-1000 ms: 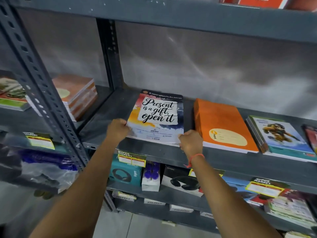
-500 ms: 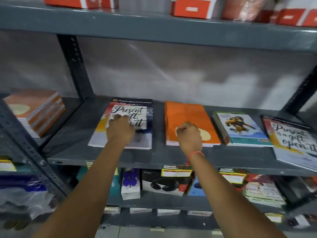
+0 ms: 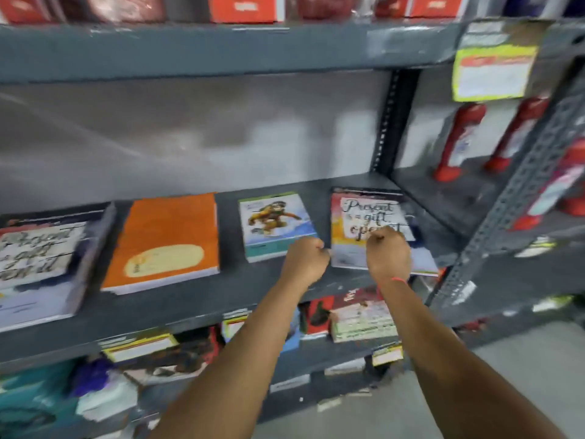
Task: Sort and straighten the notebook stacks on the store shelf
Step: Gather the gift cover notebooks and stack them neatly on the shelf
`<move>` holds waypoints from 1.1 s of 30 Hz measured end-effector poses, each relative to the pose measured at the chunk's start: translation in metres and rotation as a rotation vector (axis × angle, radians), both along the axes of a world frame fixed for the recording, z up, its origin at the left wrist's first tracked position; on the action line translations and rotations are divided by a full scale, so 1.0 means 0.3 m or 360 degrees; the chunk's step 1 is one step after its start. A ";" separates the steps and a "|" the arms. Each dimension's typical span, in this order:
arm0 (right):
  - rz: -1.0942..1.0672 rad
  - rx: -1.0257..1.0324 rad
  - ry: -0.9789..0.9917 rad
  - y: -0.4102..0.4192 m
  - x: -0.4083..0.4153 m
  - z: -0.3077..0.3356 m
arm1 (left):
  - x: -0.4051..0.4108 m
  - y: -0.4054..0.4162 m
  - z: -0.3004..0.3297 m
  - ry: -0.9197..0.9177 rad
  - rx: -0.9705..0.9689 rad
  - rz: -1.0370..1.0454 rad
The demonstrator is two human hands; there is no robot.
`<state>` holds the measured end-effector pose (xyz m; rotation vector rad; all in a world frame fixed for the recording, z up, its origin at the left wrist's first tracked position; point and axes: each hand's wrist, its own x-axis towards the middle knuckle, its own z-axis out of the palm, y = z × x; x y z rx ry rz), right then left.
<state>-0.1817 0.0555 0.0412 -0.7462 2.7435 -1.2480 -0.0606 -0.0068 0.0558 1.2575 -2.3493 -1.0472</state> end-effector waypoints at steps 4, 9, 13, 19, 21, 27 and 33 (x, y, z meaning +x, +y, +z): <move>-0.0091 0.0307 -0.0026 0.114 -0.190 -0.079 | -0.162 0.081 -0.061 -0.0114 0.0200 0.0043; -0.0116 0.0224 -0.0339 0.189 -0.316 -0.160 | -0.228 0.105 -0.085 -0.0139 0.0195 0.0255; -0.0289 -0.0227 -0.0971 0.214 -0.385 -0.172 | -0.247 0.092 -0.085 -0.0050 0.0233 0.0478; -0.0004 -0.0462 -0.1423 0.262 -0.425 -0.153 | -0.261 0.067 -0.056 0.0351 0.0574 0.0771; -0.0024 -0.0491 -0.1412 0.263 -0.426 -0.152 | -0.263 0.059 -0.050 0.0468 0.0656 0.0813; -0.0063 -0.0507 -0.1227 0.263 -0.405 -0.119 | -0.249 0.058 -0.045 0.0725 0.0790 0.0829; -0.0080 -0.0730 -0.1259 0.203 -0.307 -0.039 | -0.134 0.042 0.029 0.0933 0.0668 0.0788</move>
